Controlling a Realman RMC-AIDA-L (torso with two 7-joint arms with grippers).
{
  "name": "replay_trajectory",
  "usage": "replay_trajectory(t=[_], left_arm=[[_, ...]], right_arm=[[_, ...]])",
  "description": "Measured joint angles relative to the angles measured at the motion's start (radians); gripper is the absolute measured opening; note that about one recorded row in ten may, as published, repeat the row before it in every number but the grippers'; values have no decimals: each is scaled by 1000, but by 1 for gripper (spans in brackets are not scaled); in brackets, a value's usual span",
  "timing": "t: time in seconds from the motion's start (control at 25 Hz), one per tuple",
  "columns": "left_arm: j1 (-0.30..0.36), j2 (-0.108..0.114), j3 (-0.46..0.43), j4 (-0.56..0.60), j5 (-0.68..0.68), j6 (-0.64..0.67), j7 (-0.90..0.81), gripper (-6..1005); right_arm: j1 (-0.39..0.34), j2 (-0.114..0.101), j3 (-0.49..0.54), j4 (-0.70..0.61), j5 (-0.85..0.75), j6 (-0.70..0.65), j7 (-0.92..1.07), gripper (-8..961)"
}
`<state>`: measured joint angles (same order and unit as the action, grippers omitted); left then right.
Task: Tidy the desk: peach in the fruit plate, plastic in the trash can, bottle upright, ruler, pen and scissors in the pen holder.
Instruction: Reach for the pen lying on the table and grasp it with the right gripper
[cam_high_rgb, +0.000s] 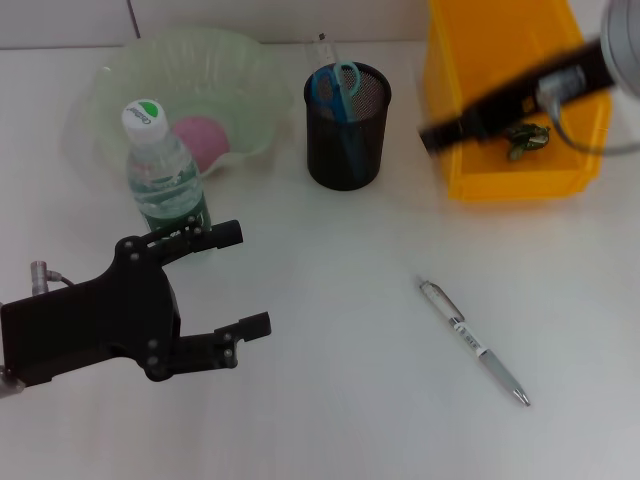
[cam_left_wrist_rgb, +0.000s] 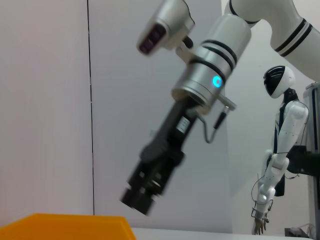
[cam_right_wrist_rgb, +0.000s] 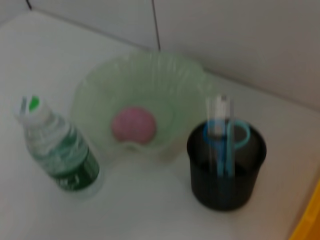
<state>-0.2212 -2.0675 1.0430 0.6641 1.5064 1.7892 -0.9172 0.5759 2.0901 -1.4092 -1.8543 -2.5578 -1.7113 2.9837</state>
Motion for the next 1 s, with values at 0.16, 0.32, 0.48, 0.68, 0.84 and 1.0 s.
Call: replay_trajectory(t=[0.16,0.32,0.48,0.68,0.84,1.0], left_arm=[[-1,1,0,0,0,0,0,866],[1,3,-2,0,0,0,-2,866],[0,4,-2,2,0,0,-7,866],[-1,4,-1,6,0,2,-12,866],[-1,4,-1,7,0,5,-12,866],[-1,3,-1,8,0,6,-12,866]], right_arm=[[-24,2,-24,28,-1,-69,-2,670],[-45,3,-77,126,-7,-92,-10,663],[-38,3,-144,238,-19,-52,-16,652],[-6,2,-207,341,-46,4,-20,638],[26,2,-223,422,-69,42,-22,626],[55,2,-225,489,-68,79,-24,615]])
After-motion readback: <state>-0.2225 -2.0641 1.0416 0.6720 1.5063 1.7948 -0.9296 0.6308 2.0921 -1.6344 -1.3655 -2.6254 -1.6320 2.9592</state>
